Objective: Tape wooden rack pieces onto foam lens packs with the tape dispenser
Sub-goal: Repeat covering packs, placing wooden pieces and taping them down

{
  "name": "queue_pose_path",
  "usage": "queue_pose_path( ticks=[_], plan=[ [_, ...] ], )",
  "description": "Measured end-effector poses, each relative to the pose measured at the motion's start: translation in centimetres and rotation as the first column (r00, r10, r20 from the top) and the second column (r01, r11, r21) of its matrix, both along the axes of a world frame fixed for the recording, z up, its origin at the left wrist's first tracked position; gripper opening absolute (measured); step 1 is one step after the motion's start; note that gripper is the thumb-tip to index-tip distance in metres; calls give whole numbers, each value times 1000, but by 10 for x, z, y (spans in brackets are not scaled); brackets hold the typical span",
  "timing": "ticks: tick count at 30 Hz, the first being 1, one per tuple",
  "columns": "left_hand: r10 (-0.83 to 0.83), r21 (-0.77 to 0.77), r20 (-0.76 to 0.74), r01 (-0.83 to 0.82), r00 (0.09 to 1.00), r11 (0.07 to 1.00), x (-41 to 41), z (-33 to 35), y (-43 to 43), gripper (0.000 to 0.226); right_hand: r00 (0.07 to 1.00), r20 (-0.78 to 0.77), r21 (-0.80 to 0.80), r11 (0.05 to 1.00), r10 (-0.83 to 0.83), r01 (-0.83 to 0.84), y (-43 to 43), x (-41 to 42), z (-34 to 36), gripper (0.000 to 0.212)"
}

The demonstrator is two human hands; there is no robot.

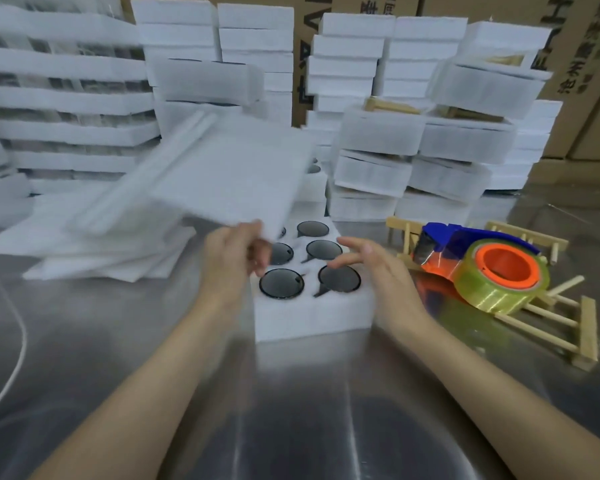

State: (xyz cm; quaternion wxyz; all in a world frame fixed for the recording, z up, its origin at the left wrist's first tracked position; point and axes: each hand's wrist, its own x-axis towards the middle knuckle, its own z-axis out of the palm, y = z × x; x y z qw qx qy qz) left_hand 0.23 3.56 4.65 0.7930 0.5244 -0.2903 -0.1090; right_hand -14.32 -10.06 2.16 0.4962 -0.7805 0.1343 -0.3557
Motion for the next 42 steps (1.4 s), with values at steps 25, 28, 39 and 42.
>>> queue_pose_path(
  ticks=[25,28,39,42],
  plan=[
    [117,513,644,-540,756,667,34,0,27,32,970,168,585,810,-176,45,-24,1,6,25],
    [-237,713,636,-441,734,545,40,3,37,56,971,152,545,835,-184,73,-25,-1,7,27],
    [50,521,818,-774,573,361,56,-15,43,27,998,41,496,866,45,-60,-23,-2,5,34],
    [80,585,761,-734,644,346,51,-18,37,20,997,16,475,877,77,-75,-21,-3,7,35]
  ],
)
